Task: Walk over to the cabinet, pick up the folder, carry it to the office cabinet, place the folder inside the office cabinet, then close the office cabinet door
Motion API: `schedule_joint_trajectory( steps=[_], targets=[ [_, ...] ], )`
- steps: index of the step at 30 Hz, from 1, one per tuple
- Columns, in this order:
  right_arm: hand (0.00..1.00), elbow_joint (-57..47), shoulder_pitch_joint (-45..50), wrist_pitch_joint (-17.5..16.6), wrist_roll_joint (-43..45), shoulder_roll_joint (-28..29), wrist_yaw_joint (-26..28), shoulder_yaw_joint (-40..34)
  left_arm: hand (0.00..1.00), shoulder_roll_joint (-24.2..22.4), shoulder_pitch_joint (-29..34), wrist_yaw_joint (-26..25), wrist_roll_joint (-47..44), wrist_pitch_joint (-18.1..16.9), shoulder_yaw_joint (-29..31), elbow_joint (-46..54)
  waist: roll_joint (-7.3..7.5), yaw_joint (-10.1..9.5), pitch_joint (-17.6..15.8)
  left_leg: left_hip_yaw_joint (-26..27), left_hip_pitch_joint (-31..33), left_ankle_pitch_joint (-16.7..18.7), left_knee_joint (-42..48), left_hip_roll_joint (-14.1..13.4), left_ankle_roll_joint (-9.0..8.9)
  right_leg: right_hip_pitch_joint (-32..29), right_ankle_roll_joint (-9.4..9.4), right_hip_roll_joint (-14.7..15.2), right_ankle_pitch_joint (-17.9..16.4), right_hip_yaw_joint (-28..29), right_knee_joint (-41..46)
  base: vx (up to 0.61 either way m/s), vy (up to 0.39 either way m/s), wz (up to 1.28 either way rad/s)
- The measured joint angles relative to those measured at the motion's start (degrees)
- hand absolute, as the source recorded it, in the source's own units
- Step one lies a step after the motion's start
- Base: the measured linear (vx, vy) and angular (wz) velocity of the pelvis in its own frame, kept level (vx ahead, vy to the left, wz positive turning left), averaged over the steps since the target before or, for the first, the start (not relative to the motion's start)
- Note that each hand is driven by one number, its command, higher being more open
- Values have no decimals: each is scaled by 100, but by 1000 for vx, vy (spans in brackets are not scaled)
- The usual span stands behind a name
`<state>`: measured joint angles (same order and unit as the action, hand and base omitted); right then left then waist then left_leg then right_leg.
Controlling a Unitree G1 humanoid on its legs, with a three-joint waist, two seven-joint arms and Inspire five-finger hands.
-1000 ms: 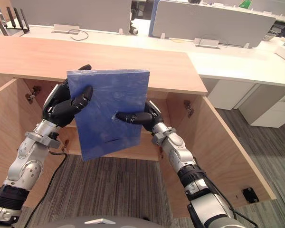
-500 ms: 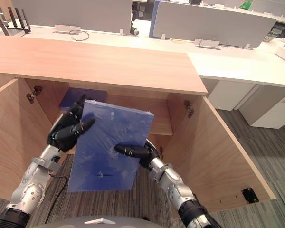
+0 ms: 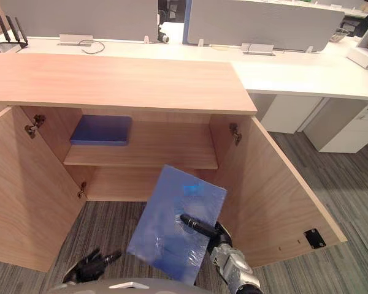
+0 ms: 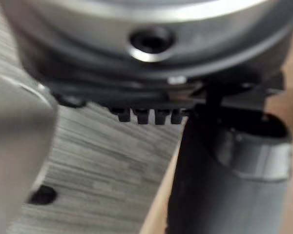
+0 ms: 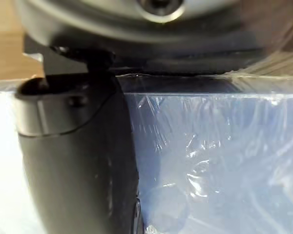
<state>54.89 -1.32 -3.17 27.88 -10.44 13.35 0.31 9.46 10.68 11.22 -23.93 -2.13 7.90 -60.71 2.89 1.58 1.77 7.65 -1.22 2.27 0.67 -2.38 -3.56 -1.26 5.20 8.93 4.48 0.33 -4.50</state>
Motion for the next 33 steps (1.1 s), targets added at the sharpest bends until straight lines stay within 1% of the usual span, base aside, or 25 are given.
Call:
schedule_joint_trajectory(
  steps=[1,3,8,12,13,15,17,19,21,23,24,25,26,27,28,29,30,31,33],
  targets=[
    [0,108,-31,0,-85,-7,-39,-37,100,-3,5,-67,-4,-1,24,-60,-12,-18,-9,-2,-34,0,-8,-3,-1,34,-4,-2,-8,-3,0,0,0,0],
    [0,371,-218,10,-483,-11,-144,-75,100,-23,-15,-194,-54,-9,226,-141,-23,-148,-4,-22,-47,-33,-54,-2,0,42,5,-2,-16,-24,1,-20,-16,6],
    [0,476,-338,34,-917,83,-153,-79,100,-86,-3,-370,-114,-36,561,-238,-7,-160,10,-174,-163,-116,-224,12,-3,176,54,10,-100,-173,3,-6,-21,15],
    [0,636,-463,54,-960,180,-270,-76,100,-244,0,-548,87,-39,871,-366,-1,-200,12,-172,-211,-134,-318,18,-10,172,80,12,-137,-173,25,1,-5,3],
    [0,660,-474,53,-959,189,-296,-76,100,-283,0,-610,437,-40,873,-379,-1,-218,12,-167,-214,-133,-325,19,-11,160,85,12,-156,-167,48,16,-10,-4],
    [0,850,-586,61,-950,229,-411,-97,100,-296,-3,-771,1604,-36,828,-392,-4,-291,7,-108,-214,-127,-324,15,-18,127,85,5,-161,-117,53,10,-9,-10],
    [0,974,-676,116,-945,283,-488,-238,100,-299,-7,-853,2247,-35,731,-395,-36,-302,-13,-43,-230,-104,-320,19,-16,111,86,5,-160,-25,66,3,-3,-16],
    [0,1124,-743,153,-751,418,-640,-523,100,-304,-37,-898,2660,-38,664,-396,-60,-315,-24,50,-239,-73,-295,19,-4,61,89,-1,-161,65,145,3,6,-24],
    [0,1309,-681,217,-238,603,-854,-797,100,-347,-131,-947,2852,-29,658,-407,-76,-343,-112,180,-339,-22,-271,16,9,36,92,-10,-164,163,280,-30,14,-34],
    [0,1308,-460,290,362,767,-1007,-887,100,-375,-141,-987,2901,-27,708,-399,-87,-336,-204,305,-436,128,-134,17,41,-14,112,1,-269,232,590,-55,28,-37],
    [0,1308,-318,305,847,853,-1048,-880,100,-404,-141,-1001,2901,-23,825,-395,-88,-335,-286,401,-514,275,-38,33,56,-109,115,12,-418,326,966,-61,26,-35],
    [0,1307,-257,312,1011,901,-1061,-872,100,-415,-140,-1006,2902,-22,874,-398,-93,-320,-324,440,-550,319,1,25,88,-177,109,15,-487,345,1191,-104,14,-43],
    [0,1216,-189,307,1202,960,-1121,-800,100,-419,-129,-1015,2901,-16,887,-397,-91,-307,-335,530,-604,361,25,32,117,-399,115,26,-570,348,1684,-110,8,-33],
    [0,1159,-192,264,1375,946,-1132,-710,100,-427,-129,-1017,2902,-14,887,-398,-105,-302,-346,566,-666,375,14,42,147,-629,104,22,-576,277,2184,-108,13,-28],
    [0,1126,-191,236,1436,948,-1132,-681,100,-427,-126,-1015,2901,-14,893,-398,-102,-310,-369,585,-732,378,-2,48,159,-712,100,24,-573,229,2427,-85,33,-18],
    [0,1091,-185,190,1546,960,-1132,-577,100,-427,-102,-1007,2900,-14,944,-396,-121,-319,-410,621,-869,382,-42,61,180,-827,94,71,-569,37,2822,-69,37,-15],
    [0,1054,-173,150,1583,1001,-1132,-449,100,-432,-94,-1000,2901,-12,1022,-396,-90,-315,-415,638,-1046,373,-144,69,207,-861,91,115,-566,-158,3079,-51,32,-15],
    [0,1044,-175,134,1587,1033,-1127,-376,100,-432,-72,-996,2901,-8,1046,-397,-83,-313,-419,637,-1127,370,-194,64,213,-882,85,116,-560,-224,3169,-26,28,-9],
    [0,998,-174,120,1688,1140,-1094,-137,100,-425,-66,-991,2903,3,1053,-402,-74,-307,-416,616,-1224,363,-281,-41,224,-938,61,100,-575,-467,3296,22,13,-2]
  ],
)
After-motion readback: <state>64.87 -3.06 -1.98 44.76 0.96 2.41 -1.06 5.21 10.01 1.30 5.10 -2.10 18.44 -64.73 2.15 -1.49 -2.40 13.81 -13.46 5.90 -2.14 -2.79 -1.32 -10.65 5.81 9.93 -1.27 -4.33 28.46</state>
